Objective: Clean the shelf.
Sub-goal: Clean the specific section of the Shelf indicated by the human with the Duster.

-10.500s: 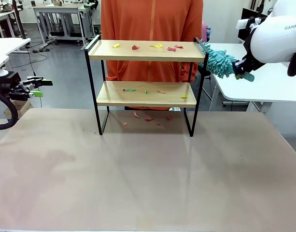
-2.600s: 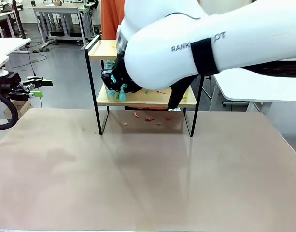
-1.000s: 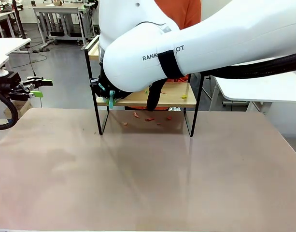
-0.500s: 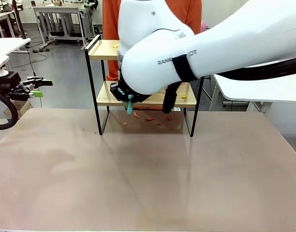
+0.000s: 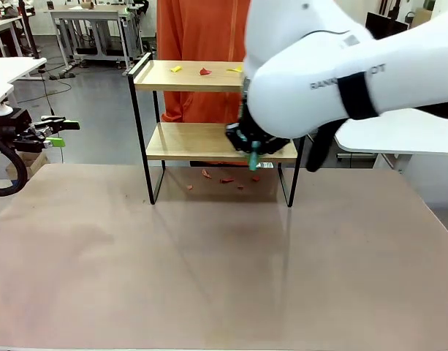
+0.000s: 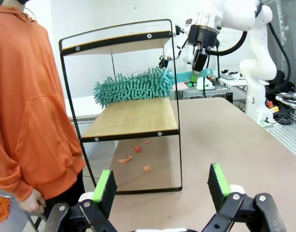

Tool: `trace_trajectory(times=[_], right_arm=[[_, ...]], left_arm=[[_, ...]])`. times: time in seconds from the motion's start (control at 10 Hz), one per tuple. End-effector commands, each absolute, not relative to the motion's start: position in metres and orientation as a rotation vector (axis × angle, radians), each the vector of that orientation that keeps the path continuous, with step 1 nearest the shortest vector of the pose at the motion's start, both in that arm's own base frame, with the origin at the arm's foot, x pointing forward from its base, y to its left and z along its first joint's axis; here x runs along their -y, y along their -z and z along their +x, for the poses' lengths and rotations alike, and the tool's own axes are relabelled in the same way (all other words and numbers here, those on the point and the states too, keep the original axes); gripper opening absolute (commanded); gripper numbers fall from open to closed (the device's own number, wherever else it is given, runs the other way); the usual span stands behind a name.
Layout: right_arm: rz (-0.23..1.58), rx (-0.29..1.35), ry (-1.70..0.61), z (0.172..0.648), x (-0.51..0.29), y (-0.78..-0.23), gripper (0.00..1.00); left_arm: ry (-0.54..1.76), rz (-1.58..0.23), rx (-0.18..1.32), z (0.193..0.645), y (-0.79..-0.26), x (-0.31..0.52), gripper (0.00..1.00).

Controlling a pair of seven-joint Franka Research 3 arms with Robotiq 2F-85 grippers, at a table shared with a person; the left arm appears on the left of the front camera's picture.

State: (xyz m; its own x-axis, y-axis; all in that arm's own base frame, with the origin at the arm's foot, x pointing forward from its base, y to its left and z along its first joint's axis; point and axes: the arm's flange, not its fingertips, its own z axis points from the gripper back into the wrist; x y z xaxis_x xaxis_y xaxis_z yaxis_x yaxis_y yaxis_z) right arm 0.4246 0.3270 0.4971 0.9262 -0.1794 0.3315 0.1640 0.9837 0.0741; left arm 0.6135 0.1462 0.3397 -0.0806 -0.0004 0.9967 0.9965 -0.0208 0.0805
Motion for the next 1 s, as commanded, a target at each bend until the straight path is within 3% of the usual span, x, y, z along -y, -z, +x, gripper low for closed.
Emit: trace_trajectory(times=[0.0,0.2,0.4,0.5,0.8,0.9], right_arm=[[-0.019,0.301,0.193,0.418,-0.29,-0.488,0.13],[-0.059,0.319,0.226,0.408,-0.266,-0.494,0.13],[-0.073,0.461,0.212,0.394,-0.268,-0.505,0.13],[-0.049,0.333,0.237,0.415,-0.268,-0.494,0.13],[-0.058,0.365,0.221,0.407,-0.27,-0.499,0.13],[0.01,0.37,0.119,0.398,-0.272,-0.51,0.13]], left_arm=[[1.292,-1.181,1.252,0.613,-0.342,-0.146,1.0],[1.292,-1.181,1.252,0.613,-0.342,-0.146,1.0],[1.292,-1.181,1.252,0.613,-0.342,-0.146,1.0],[1.292,-1.181,1.252,0.613,-0.342,-0.146,1.0],[1.292,-1.181,1.252,0.613,-0.342,-0.146,1.0],[1.292,-1.181,1.252,0.613,-0.342,-0.146,1.0]])
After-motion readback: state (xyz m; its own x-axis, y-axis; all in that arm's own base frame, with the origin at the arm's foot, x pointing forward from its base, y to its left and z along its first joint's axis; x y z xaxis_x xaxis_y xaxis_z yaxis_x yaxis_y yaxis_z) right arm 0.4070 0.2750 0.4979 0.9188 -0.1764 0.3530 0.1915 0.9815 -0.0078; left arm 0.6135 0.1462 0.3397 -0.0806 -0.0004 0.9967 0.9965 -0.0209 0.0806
